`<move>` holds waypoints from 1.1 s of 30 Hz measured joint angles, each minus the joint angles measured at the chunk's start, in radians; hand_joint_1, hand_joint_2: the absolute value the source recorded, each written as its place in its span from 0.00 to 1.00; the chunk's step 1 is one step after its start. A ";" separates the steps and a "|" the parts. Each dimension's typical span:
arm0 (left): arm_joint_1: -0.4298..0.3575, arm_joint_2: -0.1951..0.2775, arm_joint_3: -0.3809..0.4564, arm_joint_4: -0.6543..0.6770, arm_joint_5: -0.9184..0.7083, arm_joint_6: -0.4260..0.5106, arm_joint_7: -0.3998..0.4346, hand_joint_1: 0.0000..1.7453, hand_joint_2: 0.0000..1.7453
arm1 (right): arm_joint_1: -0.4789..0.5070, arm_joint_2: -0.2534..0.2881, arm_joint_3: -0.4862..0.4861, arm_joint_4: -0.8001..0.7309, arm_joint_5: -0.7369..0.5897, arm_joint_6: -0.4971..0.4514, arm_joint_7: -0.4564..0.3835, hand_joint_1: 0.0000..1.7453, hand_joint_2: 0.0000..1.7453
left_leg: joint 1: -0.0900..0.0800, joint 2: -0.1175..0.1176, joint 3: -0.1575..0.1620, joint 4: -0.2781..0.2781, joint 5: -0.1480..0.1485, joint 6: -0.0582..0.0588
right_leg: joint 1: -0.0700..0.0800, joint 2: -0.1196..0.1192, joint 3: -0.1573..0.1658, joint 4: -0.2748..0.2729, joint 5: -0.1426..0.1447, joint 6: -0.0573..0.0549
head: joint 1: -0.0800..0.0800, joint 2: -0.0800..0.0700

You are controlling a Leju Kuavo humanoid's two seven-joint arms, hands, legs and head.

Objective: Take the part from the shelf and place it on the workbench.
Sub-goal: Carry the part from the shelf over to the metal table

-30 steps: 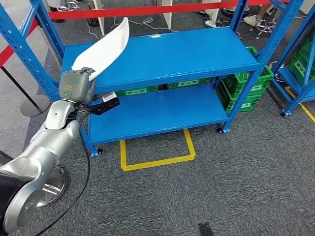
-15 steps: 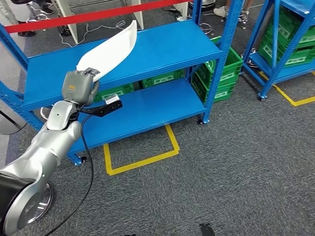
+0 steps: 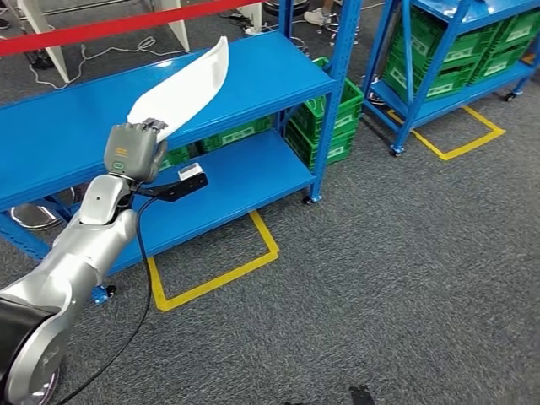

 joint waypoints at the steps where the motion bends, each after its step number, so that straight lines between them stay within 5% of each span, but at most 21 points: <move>1: 0.004 0.000 0.000 0.000 0.000 0.000 0.000 1.00 1.00 | -0.002 0.000 0.000 0.000 0.000 0.000 0.000 0.00 1.00 | -0.003 0.014 0.000 0.000 0.000 0.001 | 0.001 -0.005 -0.012 0.036 -0.010 0.000 | 0.000 0.000; 3: 0.010 0.000 -0.001 0.000 -0.001 0.000 0.000 1.00 1.00 | -0.002 -0.001 0.000 0.000 0.000 0.000 0.001 0.00 1.00 | -0.006 0.040 0.001 0.001 -0.001 0.001 | 0.004 -0.015 0.021 -0.008 0.024 -0.002 | 0.000 0.000; 5: 0.010 0.000 -0.002 0.000 -0.001 0.000 -0.001 1.00 1.00 | 0.001 -0.001 0.000 0.000 0.001 0.001 0.003 0.00 1.00 | -0.010 0.064 0.001 0.003 -0.003 -0.001 | 0.013 -0.057 0.098 -0.141 0.077 -0.010 | 0.001 0.000; 7: 0.008 0.001 -0.002 0.000 -0.001 -0.001 -0.001 1.00 1.00 | 0.003 -0.001 0.000 0.000 0.002 0.002 0.004 0.00 1.00 | -0.018 0.084 0.000 0.007 -0.004 -0.007 | 0.021 -0.085 0.137 -0.217 0.098 -0.023 | -0.001 0.000; 10: 0.007 -0.001 -0.005 -0.002 -0.001 -0.002 -0.001 1.00 1.00 | 0.005 0.000 0.000 0.000 0.002 0.003 0.003 0.00 1.00 | -0.019 0.107 0.001 0.009 -0.008 -0.017 | 0.020 -0.053 0.131 -0.225 0.106 -0.040 | -0.002 0.000; 12: 0.006 -0.003 -0.007 -0.004 0.000 -0.003 -0.001 1.00 1.00 | 0.005 0.000 0.000 0.000 0.002 0.003 0.002 0.00 1.00 | -0.015 0.071 -0.013 0.048 -0.040 -0.028 | 0.013 -0.028 0.130 -0.230 0.113 -0.049 | -0.002 0.000; 14: 0.008 -0.001 -0.011 -0.005 0.000 -0.003 0.000 1.00 1.00 | 0.003 0.000 0.000 0.000 0.002 0.003 0.001 0.00 1.00 | -0.010 0.017 -0.060 0.162 -0.105 -0.036 | 0.005 -0.005 0.130 -0.232 0.116 -0.054 | -0.003 0.000; 16: 0.014 0.002 -0.014 -0.005 0.000 -0.005 0.000 1.00 1.00 | 0.004 0.000 0.000 0.000 0.002 0.003 0.001 0.00 1.00 | -0.007 0.000 -0.108 0.272 -0.145 -0.040 | 0.002 0.025 0.129 -0.232 0.119 -0.053 | -0.004 0.000; 17: 0.016 0.003 -0.016 -0.005 0.000 -0.005 0.000 1.00 1.00 | 0.006 0.000 0.000 0.000 0.002 0.003 0.001 0.00 1.00 | -0.005 -0.003 -0.114 0.285 -0.139 -0.041 | -0.001 0.040 0.128 -0.232 0.121 -0.051 | -0.004 0.000; 19: 0.014 0.003 -0.019 -0.005 0.001 -0.006 -0.002 1.00 1.00 | 0.007 0.000 0.000 0.000 0.002 0.003 0.001 0.00 1.00 | 0.002 -0.016 -0.074 0.207 -0.081 -0.045 | -0.006 0.071 0.127 -0.231 0.124 -0.043 | -0.004 0.000; 20: 0.012 0.003 -0.020 -0.005 0.001 -0.007 -0.003 1.00 1.00 | 0.007 0.000 0.000 0.000 0.002 0.003 0.001 0.00 1.00 | 0.010 -0.042 -0.041 0.143 -0.051 -0.050 | -0.008 0.085 0.126 -0.230 0.125 -0.036 | -0.004 0.000; 23: 0.005 0.001 -0.023 -0.005 0.007 -0.015 -0.013 1.00 1.00 | 0.005 0.000 0.000 0.000 0.002 0.003 0.001 0.00 1.00 | 0.022 -0.100 0.015 0.025 -0.029 -0.048 | -0.012 0.124 0.109 -0.228 0.133 -0.011 | -0.004 0.000; 25: 0.004 -0.005 -0.025 -0.005 0.021 -0.024 -0.028 1.00 1.00 | 0.010 0.000 0.000 0.000 0.003 0.003 0.001 0.00 1.00 | 0.020 -0.079 0.014 0.022 -0.028 -0.032 | -0.018 0.141 0.098 -0.237 0.143 0.004 | -0.004 0.000; 27: 0.001 -0.010 -0.025 -0.007 0.041 -0.030 -0.043 1.00 1.00 | 0.013 0.000 0.000 0.000 0.005 0.002 0.001 0.00 1.00 | 0.019 -0.053 0.014 0.019 -0.024 -0.016 | -0.012 0.097 0.079 -0.210 0.126 0.013 | 0.003 0.000; 29: 0.000 -0.010 -0.025 -0.009 0.054 -0.033 -0.052 1.00 1.00 | 0.009 -0.001 0.000 -0.001 0.005 0.001 0.001 0.00 1.00 | 0.014 -0.026 0.014 0.017 -0.023 -0.005 | -0.002 0.026 0.030 -0.101 0.069 0.013 | 0.013 0.000; 31: 0.001 -0.008 -0.025 -0.008 0.059 -0.035 -0.058 1.00 1.00 | 0.004 -0.002 0.000 -0.002 0.005 0.000 0.001 0.00 1.00 | 0.005 0.004 0.014 0.018 -0.024 0.001 | 0.001 0.001 -0.021 0.023 0.018 0.009 | 0.014 0.000; 33: 0.001 -0.008 -0.026 -0.009 0.065 -0.038 -0.065 1.00 1.00 | 0.003 -0.002 0.000 -0.002 0.006 0.000 0.001 0.00 1.00 | -0.001 0.033 0.015 0.018 -0.025 0.004 | 0.006 -0.007 -0.015 0.031 0.029 0.002 | 0.014 0.000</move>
